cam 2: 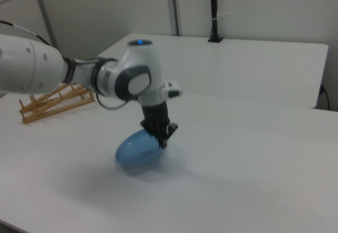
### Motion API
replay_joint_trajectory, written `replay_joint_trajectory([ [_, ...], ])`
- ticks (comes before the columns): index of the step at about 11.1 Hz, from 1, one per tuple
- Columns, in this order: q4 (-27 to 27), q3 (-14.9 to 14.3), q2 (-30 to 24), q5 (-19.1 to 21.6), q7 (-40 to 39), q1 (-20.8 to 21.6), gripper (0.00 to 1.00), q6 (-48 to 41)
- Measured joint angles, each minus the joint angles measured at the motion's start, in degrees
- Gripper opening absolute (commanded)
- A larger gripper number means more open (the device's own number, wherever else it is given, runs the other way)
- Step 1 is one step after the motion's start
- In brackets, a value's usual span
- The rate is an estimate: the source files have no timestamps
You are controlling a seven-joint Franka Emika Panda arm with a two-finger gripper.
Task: Place plate in plate rack
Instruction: 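Lift the plate by its rim and tilt it upright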
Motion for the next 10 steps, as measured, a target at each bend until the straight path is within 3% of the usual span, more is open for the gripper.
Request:
replay_joint_trajectory([
  [4,7.63,1.48,-6.03,2.05,2.11,0.06,0.0,-1.51],
  [7,13.27,7.11,-8.21,1.54,11.51,0.41,0.0,-2.05],
  [10,16.93,15.48,-9.62,-5.12,23.93,0.58,0.0,-2.05],
])
